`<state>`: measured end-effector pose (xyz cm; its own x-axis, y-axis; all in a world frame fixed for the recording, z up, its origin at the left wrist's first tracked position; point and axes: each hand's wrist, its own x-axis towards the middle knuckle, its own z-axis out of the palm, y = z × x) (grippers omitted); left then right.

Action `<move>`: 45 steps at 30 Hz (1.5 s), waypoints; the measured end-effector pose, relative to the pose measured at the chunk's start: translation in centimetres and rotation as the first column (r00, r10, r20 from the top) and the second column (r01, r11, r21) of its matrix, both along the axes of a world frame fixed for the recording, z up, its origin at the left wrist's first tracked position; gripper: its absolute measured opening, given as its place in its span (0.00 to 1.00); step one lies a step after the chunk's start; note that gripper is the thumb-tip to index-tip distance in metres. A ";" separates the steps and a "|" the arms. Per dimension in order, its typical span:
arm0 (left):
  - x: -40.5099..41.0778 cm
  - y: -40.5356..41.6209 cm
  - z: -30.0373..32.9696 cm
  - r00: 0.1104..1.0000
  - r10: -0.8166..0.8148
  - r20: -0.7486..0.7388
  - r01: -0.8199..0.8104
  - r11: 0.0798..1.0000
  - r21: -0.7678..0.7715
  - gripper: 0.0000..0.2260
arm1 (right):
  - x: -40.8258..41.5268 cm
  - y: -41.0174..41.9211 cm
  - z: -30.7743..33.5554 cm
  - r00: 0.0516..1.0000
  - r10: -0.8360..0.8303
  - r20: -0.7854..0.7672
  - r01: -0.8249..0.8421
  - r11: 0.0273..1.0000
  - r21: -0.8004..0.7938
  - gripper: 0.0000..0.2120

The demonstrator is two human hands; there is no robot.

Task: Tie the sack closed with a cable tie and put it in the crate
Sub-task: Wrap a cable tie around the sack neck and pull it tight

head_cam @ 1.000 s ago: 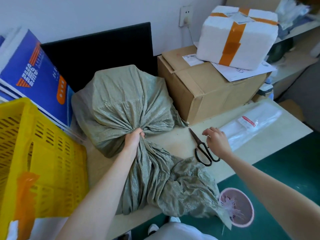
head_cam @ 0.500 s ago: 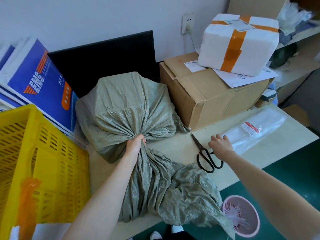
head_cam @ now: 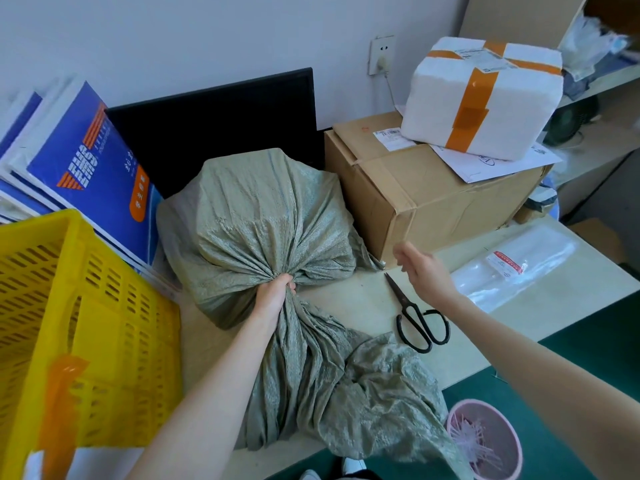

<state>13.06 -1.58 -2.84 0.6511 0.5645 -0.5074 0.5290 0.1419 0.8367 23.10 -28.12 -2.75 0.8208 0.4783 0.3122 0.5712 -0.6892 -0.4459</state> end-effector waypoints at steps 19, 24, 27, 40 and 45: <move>-1.5 -0.6 1.0 0.994 0.046 0.100 -0.031 0.988 -0.151 0.08 | -1.5 10.6 6.3 0.855 0.288 -0.431 -0.251 0.958 0.142 0.04; -2.4 -0.7 1.9 0.988 0.079 0.130 -0.050 0.976 -0.211 0.11 | -1.1 11.6 4.3 0.787 0.190 -0.587 -0.203 0.978 0.044 0.12; -2.7 -0.8 2.2 0.994 0.024 0.104 -0.003 0.980 -0.198 0.12 | -1.2 12.1 3.5 0.763 0.189 -0.618 -0.189 0.980 0.065 0.13; -2.5 -0.9 2.2 0.994 0.087 0.065 -0.073 0.978 -0.193 0.10 | -3.1 12.6 2.2 0.732 0.215 -0.646 -0.143 0.976 0.163 0.09; -2.2 -1.0 2.0 0.992 0.099 0.075 -0.082 0.975 -0.207 0.13 | -1.0 8.8 2.7 0.773 0.136 -0.620 -0.222 0.973 -0.064 0.03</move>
<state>10.81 -2.58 -0.85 0.6474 0.5136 -0.5630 0.4347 0.3579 0.8264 22.10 -19.28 -0.08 0.7137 0.6353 -0.2950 0.3299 -0.6764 -0.6585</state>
